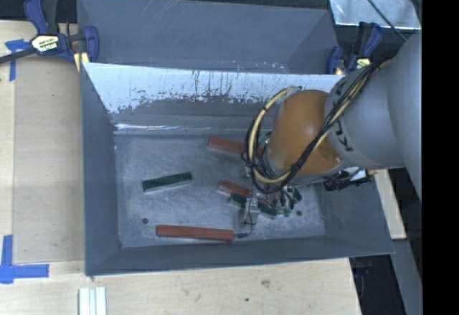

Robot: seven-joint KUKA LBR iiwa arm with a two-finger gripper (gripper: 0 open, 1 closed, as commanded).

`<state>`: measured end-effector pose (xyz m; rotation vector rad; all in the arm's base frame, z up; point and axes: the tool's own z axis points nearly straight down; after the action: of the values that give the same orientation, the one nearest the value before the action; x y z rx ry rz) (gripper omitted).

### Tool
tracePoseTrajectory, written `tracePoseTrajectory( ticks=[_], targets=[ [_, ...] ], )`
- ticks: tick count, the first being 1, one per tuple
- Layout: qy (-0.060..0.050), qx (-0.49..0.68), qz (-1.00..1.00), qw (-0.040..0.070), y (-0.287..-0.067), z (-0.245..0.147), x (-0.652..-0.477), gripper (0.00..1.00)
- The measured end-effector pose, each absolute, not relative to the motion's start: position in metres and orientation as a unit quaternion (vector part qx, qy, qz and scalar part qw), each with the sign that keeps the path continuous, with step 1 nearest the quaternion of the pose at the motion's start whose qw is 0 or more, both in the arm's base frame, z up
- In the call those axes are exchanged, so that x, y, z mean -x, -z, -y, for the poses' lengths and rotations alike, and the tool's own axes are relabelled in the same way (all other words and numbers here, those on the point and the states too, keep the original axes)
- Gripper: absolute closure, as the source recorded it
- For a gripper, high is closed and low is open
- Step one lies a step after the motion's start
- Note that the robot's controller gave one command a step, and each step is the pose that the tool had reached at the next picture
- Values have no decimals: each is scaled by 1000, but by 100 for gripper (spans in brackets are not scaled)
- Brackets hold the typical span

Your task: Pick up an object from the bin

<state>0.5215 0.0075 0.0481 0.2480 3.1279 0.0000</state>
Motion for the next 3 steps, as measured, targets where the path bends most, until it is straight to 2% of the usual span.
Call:
tracePoseTrajectory(
  ticks=[1, 2, 3],
  targets=[
    [0, -131, -991, 2, -102, -6, -508, 0],
    [0, -125, -992, 3, -71, -16, -495, 100],
    [0, -125, -992, 3, -71, -16, -495, 100]
  ],
)
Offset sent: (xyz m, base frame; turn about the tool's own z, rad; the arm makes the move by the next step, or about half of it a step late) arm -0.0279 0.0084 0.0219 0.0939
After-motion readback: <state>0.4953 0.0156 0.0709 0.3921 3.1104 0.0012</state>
